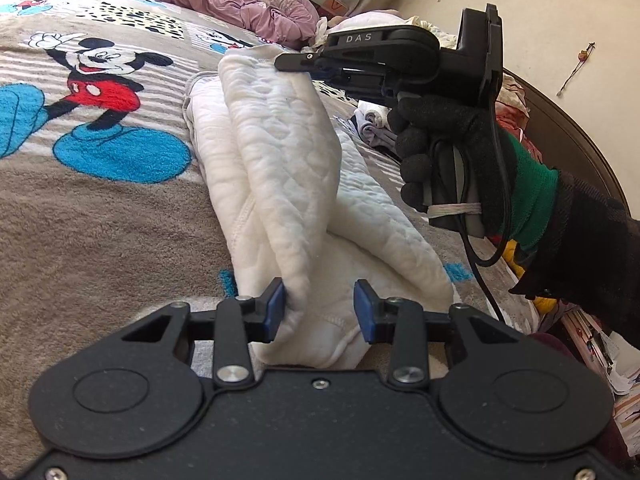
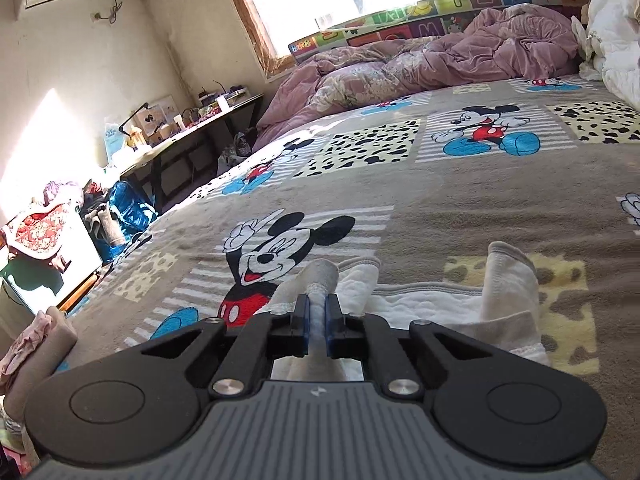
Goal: Fold clothes
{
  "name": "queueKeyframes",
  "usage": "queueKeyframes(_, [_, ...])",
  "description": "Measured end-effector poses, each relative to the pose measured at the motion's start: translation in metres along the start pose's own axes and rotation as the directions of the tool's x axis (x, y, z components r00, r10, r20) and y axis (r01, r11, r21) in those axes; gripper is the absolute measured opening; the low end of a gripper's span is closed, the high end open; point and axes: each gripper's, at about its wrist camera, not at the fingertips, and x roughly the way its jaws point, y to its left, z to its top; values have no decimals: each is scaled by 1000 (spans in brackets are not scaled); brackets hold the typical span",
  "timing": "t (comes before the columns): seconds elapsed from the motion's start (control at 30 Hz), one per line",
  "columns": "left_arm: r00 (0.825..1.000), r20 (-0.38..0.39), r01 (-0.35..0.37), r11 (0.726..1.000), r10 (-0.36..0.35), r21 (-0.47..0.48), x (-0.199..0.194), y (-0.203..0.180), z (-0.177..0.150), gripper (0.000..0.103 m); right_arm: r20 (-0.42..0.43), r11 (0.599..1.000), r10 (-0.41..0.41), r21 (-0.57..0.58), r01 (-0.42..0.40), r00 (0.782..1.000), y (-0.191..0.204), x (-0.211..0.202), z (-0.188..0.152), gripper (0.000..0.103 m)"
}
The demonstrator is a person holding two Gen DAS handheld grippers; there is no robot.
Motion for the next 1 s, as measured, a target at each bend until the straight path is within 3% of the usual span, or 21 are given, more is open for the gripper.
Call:
queueKeyframes(0.17, [1000, -9, 12, 999, -12, -34, 0, 4, 1, 35, -6, 998, -58, -19, 58, 998, 3, 15, -3, 9])
queueKeyframes(0.33, [1000, -17, 16, 998, -17, -60, -2, 8, 2, 35, -14, 997, -66, -29, 66, 998, 6, 30, -8, 9])
queueKeyframes(0.43, [1000, -15, 22, 996, -23, -87, -3, 11, 3, 35, -90, 994, -97, -53, 93, 991, 1, 49, -13, 10])
queueKeyframes(0.53, [1000, 5, 21, 994, -21, -105, -8, 13, 6, 35, -79, 982, -174, -84, 167, 982, 3, 48, -12, 27])
queueKeyframes(0.6, [999, 52, 19, 996, -14, -90, -19, 12, 8, 35, -36, 989, -142, -56, 140, 989, 3, 33, -9, 33])
queueKeyframes(0.73, [992, 124, 16, 994, -3, -105, -31, 15, 14, 36, 15, 986, -68, -151, 70, 998, 22, 4, -12, 33])
queueKeyframes(0.8, [990, 141, -1, 994, 17, -113, -34, 16, 17, 41, 37, 979, -29, -199, 36, 999, 31, -11, -13, 33])
queueKeyframes(0.9, [985, 167, -8, 988, 33, -152, -37, 23, 21, 48, -35, 952, -1, -305, -9, 999, 47, -9, -22, 33])
queueKeyframes(1.0, [983, 185, 11, 982, 25, -191, -39, 30, 24, 51, -77, 958, -23, -286, 0, 997, 47, -2, -27, 33])
